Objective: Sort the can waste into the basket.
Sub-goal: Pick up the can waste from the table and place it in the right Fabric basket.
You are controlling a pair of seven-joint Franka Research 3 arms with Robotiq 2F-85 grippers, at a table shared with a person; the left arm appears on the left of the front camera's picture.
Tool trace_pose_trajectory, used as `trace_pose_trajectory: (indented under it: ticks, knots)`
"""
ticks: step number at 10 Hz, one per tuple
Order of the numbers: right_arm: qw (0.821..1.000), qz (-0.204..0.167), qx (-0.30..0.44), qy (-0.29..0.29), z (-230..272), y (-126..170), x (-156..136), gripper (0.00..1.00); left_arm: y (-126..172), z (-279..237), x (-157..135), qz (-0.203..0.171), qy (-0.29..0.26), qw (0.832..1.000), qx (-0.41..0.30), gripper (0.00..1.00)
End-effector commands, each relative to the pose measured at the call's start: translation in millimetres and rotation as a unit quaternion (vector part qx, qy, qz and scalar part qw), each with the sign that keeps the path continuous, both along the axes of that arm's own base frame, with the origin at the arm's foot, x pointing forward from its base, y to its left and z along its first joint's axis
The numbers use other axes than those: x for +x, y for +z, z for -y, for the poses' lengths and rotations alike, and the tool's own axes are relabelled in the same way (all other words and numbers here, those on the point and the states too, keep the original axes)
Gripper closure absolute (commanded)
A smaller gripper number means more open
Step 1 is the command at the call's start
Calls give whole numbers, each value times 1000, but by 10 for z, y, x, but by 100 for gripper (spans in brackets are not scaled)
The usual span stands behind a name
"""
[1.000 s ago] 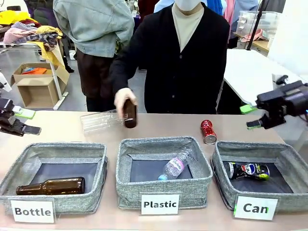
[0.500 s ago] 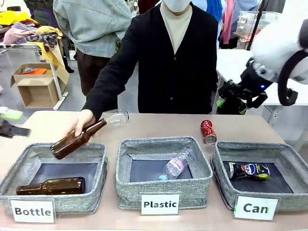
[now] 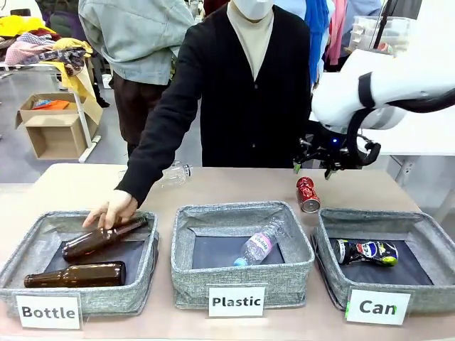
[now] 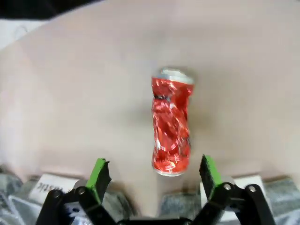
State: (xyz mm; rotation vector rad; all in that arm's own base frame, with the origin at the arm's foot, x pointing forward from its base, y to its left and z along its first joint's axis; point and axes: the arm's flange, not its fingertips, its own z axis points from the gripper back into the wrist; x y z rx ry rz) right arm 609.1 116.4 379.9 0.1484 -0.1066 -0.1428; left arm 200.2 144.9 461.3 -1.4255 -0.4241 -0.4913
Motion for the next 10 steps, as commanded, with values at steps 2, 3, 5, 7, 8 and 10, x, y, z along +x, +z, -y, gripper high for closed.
trace_pose_trajectory:
  ticks: [2,3,5,7,8,10]
  knots:
    - [999,-20,-29,-27,-187,-396,265,0,-195,-218,-162,31,-15,998,-51,0]
    - [999,-15,-30,-28,-213,-511,272,0,-220,-257,-210,45,-19,997,-65,0]
    - [998,-1,-61,-21,-199,-633,296,0,-262,-272,-268,67,-36,992,-97,0]
    - [997,-14,-81,-15,-229,-829,343,0,-292,-232,-256,67,-53,991,-102,0]
    - [997,-14,-79,-13,-266,-907,360,0,-284,-220,-236,65,-55,991,-104,0]
    - [997,-10,-81,-12,-249,-907,358,0,-263,-143,-195,65,-61,991,-103,0]
